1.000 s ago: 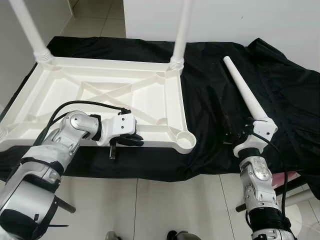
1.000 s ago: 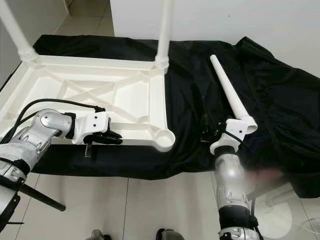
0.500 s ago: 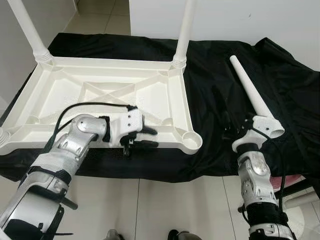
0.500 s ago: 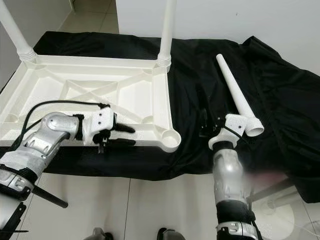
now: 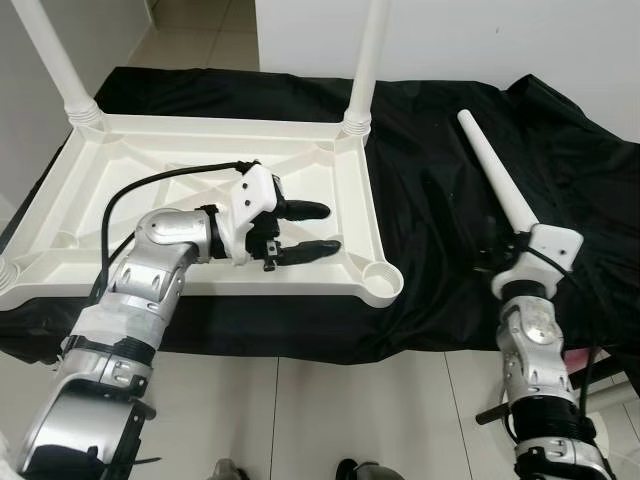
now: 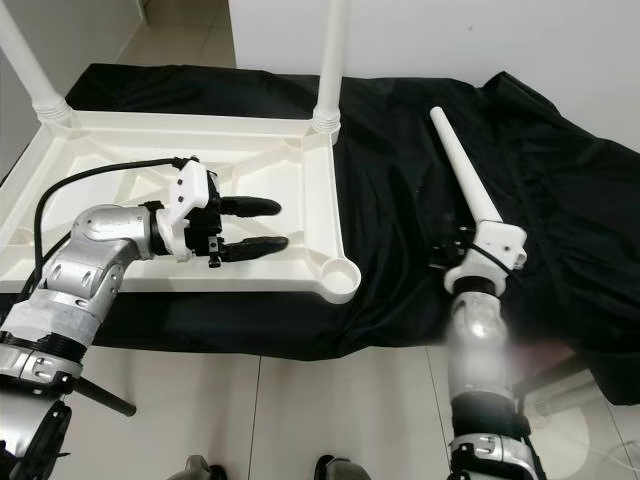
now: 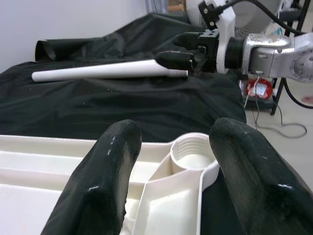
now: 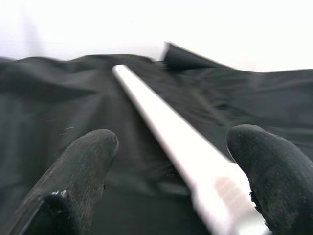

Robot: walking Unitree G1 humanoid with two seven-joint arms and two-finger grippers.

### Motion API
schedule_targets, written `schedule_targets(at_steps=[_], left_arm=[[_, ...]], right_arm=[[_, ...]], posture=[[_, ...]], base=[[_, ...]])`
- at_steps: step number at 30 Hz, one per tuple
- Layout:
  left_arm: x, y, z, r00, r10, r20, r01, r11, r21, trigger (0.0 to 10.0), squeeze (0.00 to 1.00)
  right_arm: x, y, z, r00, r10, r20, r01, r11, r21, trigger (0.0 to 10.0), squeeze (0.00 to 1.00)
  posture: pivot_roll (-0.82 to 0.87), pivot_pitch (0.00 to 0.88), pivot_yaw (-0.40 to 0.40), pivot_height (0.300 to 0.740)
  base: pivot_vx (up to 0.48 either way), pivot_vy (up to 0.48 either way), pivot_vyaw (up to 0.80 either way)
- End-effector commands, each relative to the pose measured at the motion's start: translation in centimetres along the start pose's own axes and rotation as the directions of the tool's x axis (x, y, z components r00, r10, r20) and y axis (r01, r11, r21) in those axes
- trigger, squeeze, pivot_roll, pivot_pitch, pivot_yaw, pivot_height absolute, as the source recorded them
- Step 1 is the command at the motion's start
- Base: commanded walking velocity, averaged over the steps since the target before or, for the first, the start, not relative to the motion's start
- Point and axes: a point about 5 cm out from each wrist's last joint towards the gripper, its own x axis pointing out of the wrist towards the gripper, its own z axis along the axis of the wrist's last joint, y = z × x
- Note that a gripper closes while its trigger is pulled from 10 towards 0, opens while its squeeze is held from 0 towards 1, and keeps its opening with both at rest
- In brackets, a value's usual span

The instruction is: Building children table

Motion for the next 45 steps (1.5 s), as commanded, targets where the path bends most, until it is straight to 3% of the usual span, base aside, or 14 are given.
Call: schedule_targets(at_steps=[1, 4, 7, 8, 9, 11, 16, 21, 26, 29, 30, 33, 40, 45], left_arm=[[-0.6, 1.9, -0.3, 0.903, 0.429, -0.014, -0.429, 0.903, -0.022, 10.0, 0.0], [-0.9, 1.8, 0.2, 0.857, 0.515, 0.005, -0.513, 0.855, -0.076, 10.0, 0.0], [-1.0, 1.6, 0.5, 0.845, 0.534, 0.023, -0.531, 0.844, -0.083, 10.0, 0.0], [-1.1, 1.2, 0.5, 0.845, 0.535, 0.013, -0.532, 0.843, -0.084, 10.0, 0.0], [-1.2, 0.7, 0.2, 0.838, 0.545, -0.038, -0.546, 0.833, -0.091, 10.0, 0.0], [-1.3, 0.5, 0.1, 0.835, 0.548, -0.057, -0.551, 0.829, -0.097, 10.0, 0.0], [-1.1, 0.3, 0.5, 0.835, 0.549, -0.042, -0.55, 0.831, -0.082, 10.0, 0.0], [-0.7, 0.0, 0.7, 0.847, 0.53, -0.044, -0.531, 0.844, -0.073, 10.0, 0.0], [-0.3, -0.1, 0.6, 0.858, 0.51, -0.068, -0.513, 0.857, -0.047, 10.0, 0.0], [-0.3, -0.2, 0.7, 0.857, 0.511, -0.071, -0.514, 0.856, -0.046, 10.0, 0.0], [0.0, 0.1, 0.7, 0.855, 0.513, -0.078, -0.517, 0.855, -0.043, 10.0, 0.0], [0.4, 0.4, 0.9, 0.855, 0.512, -0.079, -0.517, 0.855, -0.049, 10.0, 0.0], [0.8, 0.7, 1.1, 0.853, 0.517, -0.069, -0.52, 0.853, -0.04, 10.0, 0.0], [0.9, 1.1, 1.3, 0.838, 0.542, -0.067, -0.545, 0.837, -0.054, 10.0, 0.0]], right_arm=[[-0.1, -0.5, -0.5, 0.999, -0.03, -0.027, 0.03, 1.0, -0.007, 10.0, 0.0], [-0.1, -1.5, -0.6, 0.992, -0.125, -0.033, 0.125, 0.992, 0.006, 10.0, 0.0], [-0.1, -1.9, -0.7, 0.986, -0.162, -0.033, 0.163, 0.986, 0.022, 10.0, 0.0], [-0.5, -2.1, -0.7, 0.983, -0.18, -0.024, 0.181, 0.982, 0.047, 10.0, 0.0], [-1.3, -2.4, -0.6, 0.971, -0.24, 0.003, 0.237, 0.961, 0.144, 10.0, 0.0], [-1.6, -2.5, -0.5, 0.965, -0.261, 0.007, 0.256, 0.95, 0.18, 10.0, 0.0], [-2.1, -2.4, -1.1, 0.959, -0.283, -0.023, 0.282, 0.939, 0.197, 10.0, 0.0], [-2.4, -1.3, -2.2, 0.967, -0.237, -0.096, 0.254, 0.929, 0.268, 10.0, 0.0], [-2.2, -1.5, -2.9, 0.966, -0.225, -0.13, 0.254, 0.923, 0.29, 10.0, 0.0], [-2.2, -1.5, -2.9, 0.967, -0.222, -0.128, 0.251, 0.922, 0.295, 10.0, 0.0], [-1.6, -2.6, -2.7, 0.961, -0.246, -0.122, 0.271, 0.924, 0.269, 10.0, 0.0], [-1.1, -3.6, -2.6, 0.96, -0.256, -0.115, 0.276, 0.932, 0.236, 10.0, 0.0], [-1.0, -4.7, -2.3, 0.956, -0.28, -0.087, 0.292, 0.938, 0.189, 10.0, 0.0], [-0.9, -5.3, -1.6, 0.961, -0.276, -0.032, 0.278, 0.955, 0.106, 10.0, 0.0]], posture=[[-0.02, 0.125, -0.018, 0.74], [-0.02, 0.123, -0.022, 0.74], [-0.02, 0.123, -0.022, 0.74], [-0.02, 0.123, -0.022, 0.74], [0.0, 0.122, -0.037, 0.74], [0.0, 0.122, -0.037, 0.74], [0.0, 0.121, -0.045, 0.74], [0.01, 0.124, -0.06, 0.74], [0.01, 0.126, -0.065, 0.74], [0.01, 0.126, -0.065, 0.74], [-0.01, 0.132, -0.065, 0.74], [-0.02, 0.138, -0.064, 0.74], [-0.03, 0.15, -0.065, 0.74], [-0.04, 0.168, -0.058, 0.74]], base=[[0.0, 0.0, 0.0], [0.0, 0.0, 0.0], [0.0, 0.0, 0.0], [0.0, 0.0, 0.0], [0.0, 0.0, 0.0], [0.0, 0.0, 0.0], [0.0, 0.0, 0.0], [0.0, 0.0, 0.0], [0.0, 0.0, 0.0], [0.0, 0.0, 0.0], [0.0, 0.0, 0.0], [0.0, 0.0, 0.0], [0.0, 0.0, 0.0], [0.0, 0.0, 0.0]])
